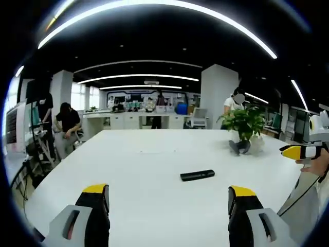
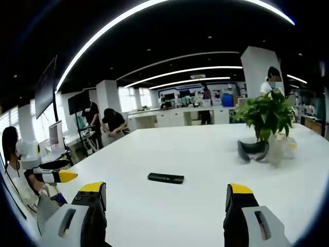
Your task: Press the specified remote control buttons in sequence, fully releasing each button before pressing the next.
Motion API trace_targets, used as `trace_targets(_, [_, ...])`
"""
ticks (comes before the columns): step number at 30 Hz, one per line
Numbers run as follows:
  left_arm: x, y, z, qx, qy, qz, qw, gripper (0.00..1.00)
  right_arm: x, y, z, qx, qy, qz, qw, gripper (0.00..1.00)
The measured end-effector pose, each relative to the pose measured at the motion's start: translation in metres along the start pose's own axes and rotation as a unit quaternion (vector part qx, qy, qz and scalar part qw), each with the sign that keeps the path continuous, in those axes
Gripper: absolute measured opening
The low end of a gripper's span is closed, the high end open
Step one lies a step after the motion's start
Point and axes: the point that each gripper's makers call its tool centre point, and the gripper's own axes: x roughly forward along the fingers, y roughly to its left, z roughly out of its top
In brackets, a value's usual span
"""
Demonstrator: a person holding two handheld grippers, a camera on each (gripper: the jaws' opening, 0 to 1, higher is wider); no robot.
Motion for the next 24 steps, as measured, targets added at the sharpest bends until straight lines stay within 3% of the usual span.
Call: trace_targets(24, [0.0028, -0.0027, -0.0054, -0.012, 0.005, -0.014, 0.9998, 0.98, 0.0051, 0.0014, -0.0062, 0.001, 0.013, 0.004, 0.9999, 0.96])
